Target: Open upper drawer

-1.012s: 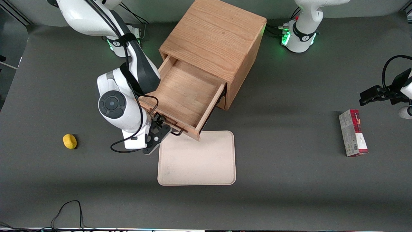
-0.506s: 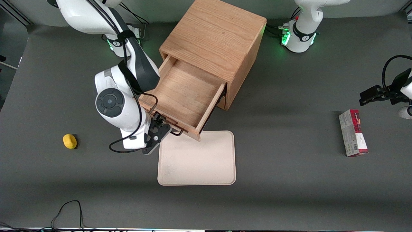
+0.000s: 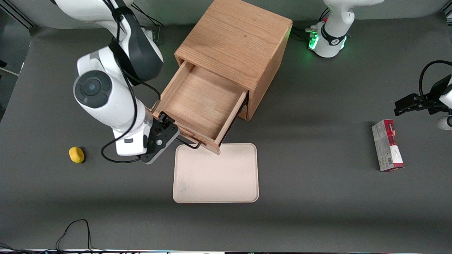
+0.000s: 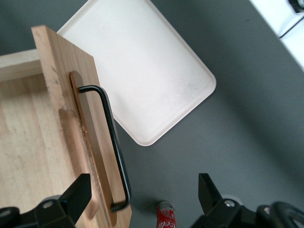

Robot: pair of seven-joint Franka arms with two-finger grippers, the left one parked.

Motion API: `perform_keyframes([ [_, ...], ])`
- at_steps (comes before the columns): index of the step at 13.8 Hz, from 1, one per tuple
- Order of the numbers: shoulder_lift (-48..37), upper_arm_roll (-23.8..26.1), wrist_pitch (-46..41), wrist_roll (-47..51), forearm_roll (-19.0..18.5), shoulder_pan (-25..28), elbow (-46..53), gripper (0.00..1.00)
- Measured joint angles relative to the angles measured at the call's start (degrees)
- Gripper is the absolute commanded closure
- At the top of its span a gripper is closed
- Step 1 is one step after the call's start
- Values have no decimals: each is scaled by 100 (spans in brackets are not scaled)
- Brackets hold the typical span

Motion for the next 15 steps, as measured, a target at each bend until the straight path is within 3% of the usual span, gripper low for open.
perform_keyframes([
  [8,-848,-957,-782,2326,-1,-56,-30,0],
  [12,-1107,-1447,-787,2564,-1,-108,-272,0],
  [15,-1358,-1253,-586,2596,-1,-724,-606,0],
])
